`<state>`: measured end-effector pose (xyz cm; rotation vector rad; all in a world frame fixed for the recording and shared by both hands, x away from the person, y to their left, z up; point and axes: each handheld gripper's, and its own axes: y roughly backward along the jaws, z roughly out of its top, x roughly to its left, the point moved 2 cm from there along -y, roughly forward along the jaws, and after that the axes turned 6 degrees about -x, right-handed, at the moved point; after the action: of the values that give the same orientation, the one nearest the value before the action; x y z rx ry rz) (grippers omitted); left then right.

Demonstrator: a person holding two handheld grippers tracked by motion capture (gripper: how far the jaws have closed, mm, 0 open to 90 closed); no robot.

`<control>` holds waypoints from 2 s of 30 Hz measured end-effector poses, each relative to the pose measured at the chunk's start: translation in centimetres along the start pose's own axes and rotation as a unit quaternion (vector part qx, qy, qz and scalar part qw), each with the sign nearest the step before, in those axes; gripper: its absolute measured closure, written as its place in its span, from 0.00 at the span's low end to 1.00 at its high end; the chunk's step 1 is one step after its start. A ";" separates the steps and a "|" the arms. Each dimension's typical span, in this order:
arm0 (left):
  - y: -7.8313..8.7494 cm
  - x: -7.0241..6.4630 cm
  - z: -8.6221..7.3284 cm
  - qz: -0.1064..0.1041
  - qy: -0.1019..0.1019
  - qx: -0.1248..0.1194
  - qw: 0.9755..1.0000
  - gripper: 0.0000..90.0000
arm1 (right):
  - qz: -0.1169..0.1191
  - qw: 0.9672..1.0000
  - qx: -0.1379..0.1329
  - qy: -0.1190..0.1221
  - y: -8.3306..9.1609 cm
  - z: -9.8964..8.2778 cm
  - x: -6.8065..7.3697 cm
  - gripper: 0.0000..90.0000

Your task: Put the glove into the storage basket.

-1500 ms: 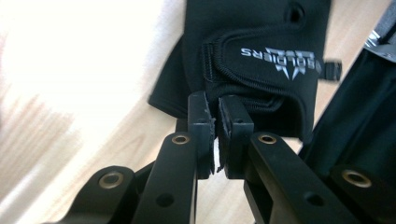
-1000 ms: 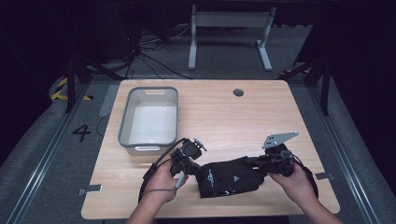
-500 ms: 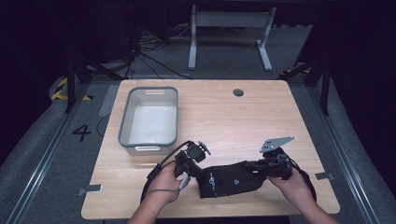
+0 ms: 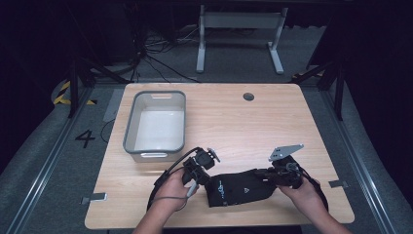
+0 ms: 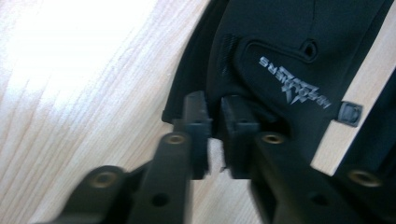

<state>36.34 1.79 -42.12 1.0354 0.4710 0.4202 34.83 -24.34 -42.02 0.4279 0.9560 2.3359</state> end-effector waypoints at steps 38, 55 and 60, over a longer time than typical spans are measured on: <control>-6.5 -5.6 4.3 -0.027 -0.101 0.007 0.994 0.30 | -0.012 0.994 -0.059 -0.095 4.0 -1.5 -6.4 0.66; -6.4 -5.8 4.7 0.040 -0.099 0.013 0.994 0.75 | 0.017 0.992 -0.074 -0.099 4.2 -1.3 -6.3 0.68; -5.0 -5.0 4.8 0.014 -0.071 0.011 0.997 0.79 | 0.017 0.992 -0.075 -0.101 4.1 -1.2 -6.7 0.68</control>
<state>35.40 -6.60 -43.66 1.0855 0.3351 0.3651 37.86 -31.51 -40.41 0.6086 0.6781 2.3221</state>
